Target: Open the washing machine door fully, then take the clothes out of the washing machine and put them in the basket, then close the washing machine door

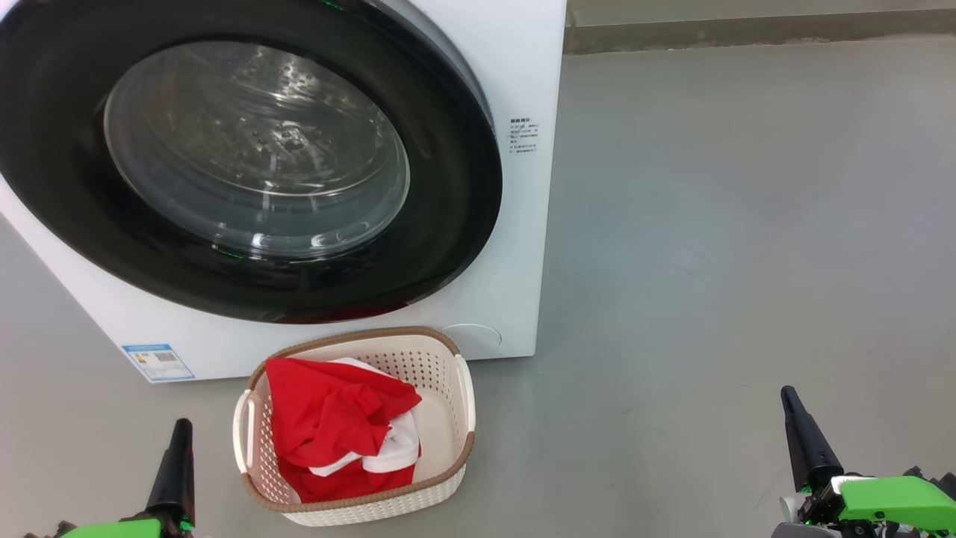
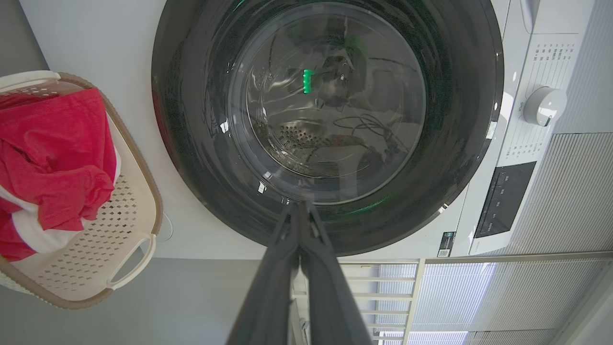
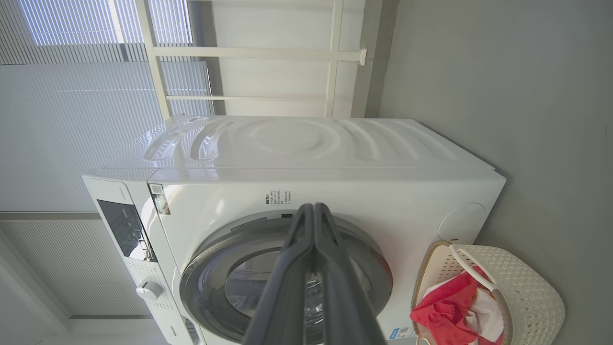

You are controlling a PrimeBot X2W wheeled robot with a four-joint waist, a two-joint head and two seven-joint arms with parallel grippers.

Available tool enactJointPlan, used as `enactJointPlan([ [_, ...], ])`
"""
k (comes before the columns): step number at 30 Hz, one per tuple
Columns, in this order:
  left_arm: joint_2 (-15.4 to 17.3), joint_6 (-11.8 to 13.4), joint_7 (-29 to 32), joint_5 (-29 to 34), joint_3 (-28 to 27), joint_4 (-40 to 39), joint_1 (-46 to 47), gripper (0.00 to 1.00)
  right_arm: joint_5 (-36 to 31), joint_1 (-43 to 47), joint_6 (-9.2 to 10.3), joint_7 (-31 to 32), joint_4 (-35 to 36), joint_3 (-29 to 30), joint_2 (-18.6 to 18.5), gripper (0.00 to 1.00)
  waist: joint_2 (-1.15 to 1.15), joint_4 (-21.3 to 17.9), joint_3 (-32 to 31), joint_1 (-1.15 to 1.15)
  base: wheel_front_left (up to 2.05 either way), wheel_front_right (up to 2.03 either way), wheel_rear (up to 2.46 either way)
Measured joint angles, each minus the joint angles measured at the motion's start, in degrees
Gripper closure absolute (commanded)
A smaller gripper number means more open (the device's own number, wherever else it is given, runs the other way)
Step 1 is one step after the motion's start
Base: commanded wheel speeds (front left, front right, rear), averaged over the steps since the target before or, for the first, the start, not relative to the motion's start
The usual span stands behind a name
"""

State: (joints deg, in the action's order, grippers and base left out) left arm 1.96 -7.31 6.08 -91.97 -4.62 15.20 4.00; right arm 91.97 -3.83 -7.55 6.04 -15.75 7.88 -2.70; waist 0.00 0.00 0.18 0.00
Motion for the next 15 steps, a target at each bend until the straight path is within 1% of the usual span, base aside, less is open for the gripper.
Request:
enactJointPlan([
  [15, 0.0, 0.0, 0.0, 0.0, 0.0, 0.0, 0.0, 1.0, 0.0, 0.0, 0.01, 0.0, 0.0, 0.0, 0.0, 1.0, 0.0, 0.0, 0.0, 0.0, 0.0, 0.0, 0.0],
])
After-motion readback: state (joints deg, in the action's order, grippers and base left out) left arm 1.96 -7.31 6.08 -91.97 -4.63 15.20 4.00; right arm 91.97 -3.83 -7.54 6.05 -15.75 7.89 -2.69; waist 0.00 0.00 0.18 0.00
